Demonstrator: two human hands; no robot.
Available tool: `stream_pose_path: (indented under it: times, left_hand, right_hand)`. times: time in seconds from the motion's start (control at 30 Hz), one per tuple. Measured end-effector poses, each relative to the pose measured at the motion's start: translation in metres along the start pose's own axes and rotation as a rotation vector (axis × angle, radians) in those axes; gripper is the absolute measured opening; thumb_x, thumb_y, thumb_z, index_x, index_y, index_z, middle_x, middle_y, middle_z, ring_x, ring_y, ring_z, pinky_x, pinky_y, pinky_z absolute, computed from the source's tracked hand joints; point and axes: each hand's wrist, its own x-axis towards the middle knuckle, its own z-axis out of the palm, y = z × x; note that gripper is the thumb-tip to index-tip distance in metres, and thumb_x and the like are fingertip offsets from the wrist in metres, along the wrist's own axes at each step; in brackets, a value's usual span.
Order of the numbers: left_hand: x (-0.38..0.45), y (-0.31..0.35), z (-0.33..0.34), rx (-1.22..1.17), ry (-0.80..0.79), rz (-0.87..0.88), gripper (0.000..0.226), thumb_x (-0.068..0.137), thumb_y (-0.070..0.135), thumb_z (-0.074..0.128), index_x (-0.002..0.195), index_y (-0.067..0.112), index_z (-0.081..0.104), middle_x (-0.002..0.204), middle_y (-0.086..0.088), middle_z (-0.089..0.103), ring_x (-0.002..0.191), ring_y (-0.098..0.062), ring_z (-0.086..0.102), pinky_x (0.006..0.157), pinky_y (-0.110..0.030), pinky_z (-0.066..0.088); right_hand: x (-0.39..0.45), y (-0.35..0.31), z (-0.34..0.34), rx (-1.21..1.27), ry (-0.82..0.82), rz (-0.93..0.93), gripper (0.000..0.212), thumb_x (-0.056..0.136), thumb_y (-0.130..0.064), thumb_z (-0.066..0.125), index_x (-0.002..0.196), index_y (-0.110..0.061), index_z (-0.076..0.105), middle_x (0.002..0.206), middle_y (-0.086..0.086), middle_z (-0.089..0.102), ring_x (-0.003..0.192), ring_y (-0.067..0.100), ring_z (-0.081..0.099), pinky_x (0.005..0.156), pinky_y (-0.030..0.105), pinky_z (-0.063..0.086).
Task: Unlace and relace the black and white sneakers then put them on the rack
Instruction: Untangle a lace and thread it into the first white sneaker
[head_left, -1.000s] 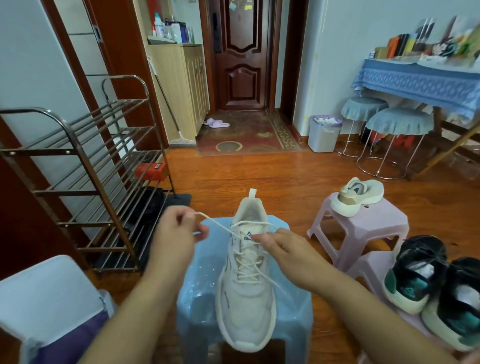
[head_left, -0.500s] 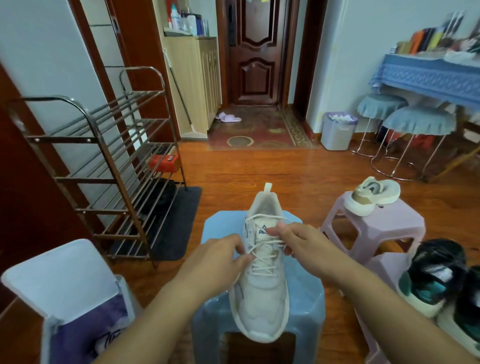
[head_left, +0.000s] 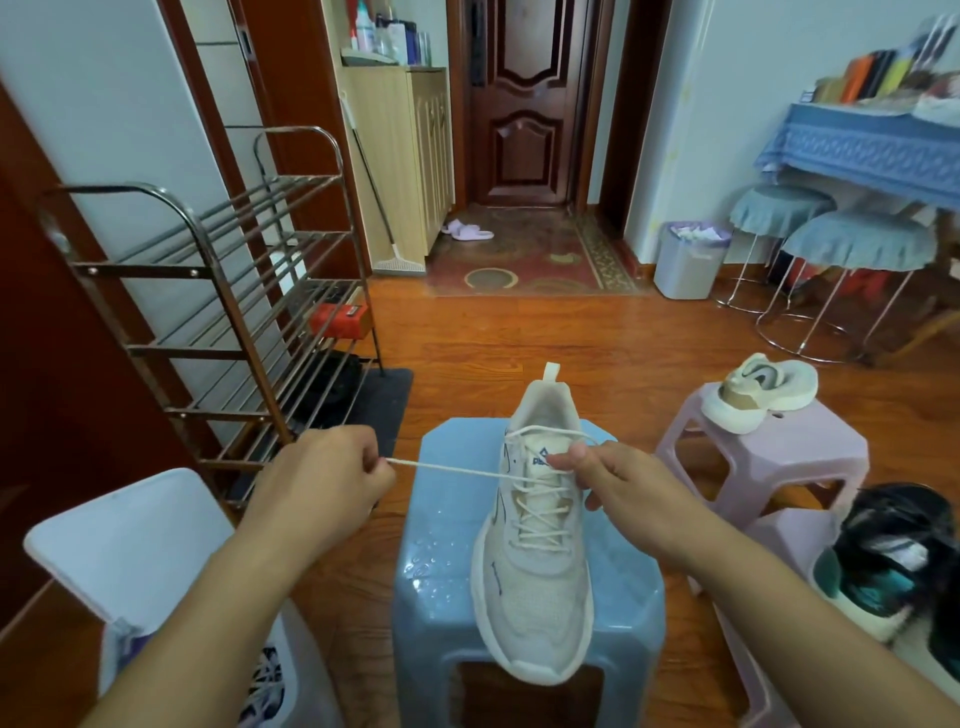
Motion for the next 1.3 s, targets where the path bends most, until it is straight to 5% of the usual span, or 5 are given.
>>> stream_pose_path:
  times: [0.37,0.6,0.77,1.17,1.3]
  left_hand:
    - [-0.004,0.003,0.005,-0.064,0.001,-0.002,0.024,0.091,0.035,0.058,0.07,0.024,0.057,0.06,0.004,0.06,0.057,-0.016,0.058,0.051,-0.034,0.049]
    - [-0.018,0.034,0.02,-0.303,-0.455,0.13,0.019,0.092,0.032,0.063,0.077,0.021,0.067,0.063,0.014,0.06,0.057,0.0,0.054,0.056,-0.018,0.046]
    - [-0.031,0.057,0.038,-0.124,-0.271,0.166,0.035,0.094,0.057,0.057,0.122,0.042,0.042,0.098,0.009,0.058,0.093,-0.02,0.062,0.076,-0.038,0.05]
    - [-0.046,0.087,0.072,-0.171,-0.211,0.287,0.047,0.082,0.067,0.065,0.109,0.042,0.036,0.102,0.014,0.046,0.1,-0.013,0.053,0.08,-0.036,0.045]
    - [-0.048,0.087,0.074,-0.183,-0.205,0.261,0.045,0.084,0.067,0.064,0.111,0.043,0.038,0.102,0.014,0.046,0.097,-0.013,0.055,0.081,-0.039,0.05]
  right_hand:
    - [-0.001,0.0,0.0,0.006,-0.02,0.012,0.032,0.101,-0.05,0.044,0.109,-0.041,0.074,0.094,-0.018,0.067,0.079,-0.002,0.063,0.076,0.025,0.05]
    - [-0.007,-0.005,0.006,-0.154,0.171,-0.208,0.02,0.092,-0.015,0.069,0.1,-0.033,0.072,0.086,-0.015,0.054,0.08,0.001,0.055,0.073,0.019,0.044]
    - [-0.008,0.002,0.011,-0.31,0.123,-0.27,0.016,0.086,-0.015,0.074,0.093,-0.027,0.068,0.086,-0.024,0.051,0.081,-0.005,0.052,0.075,0.02,0.047]
    - [-0.019,-0.002,0.013,-0.629,0.138,-0.592,0.006,0.093,-0.019,0.061,0.095,-0.017,0.055,0.093,-0.003,0.052,0.08,0.015,0.051,0.061,0.028,0.047]
    - [-0.019,-0.012,0.023,-0.506,0.172,-0.424,0.019,0.089,-0.014,0.062,0.097,-0.02,0.046,0.076,-0.002,0.054,0.067,0.018,0.048,0.057,0.032,0.037]
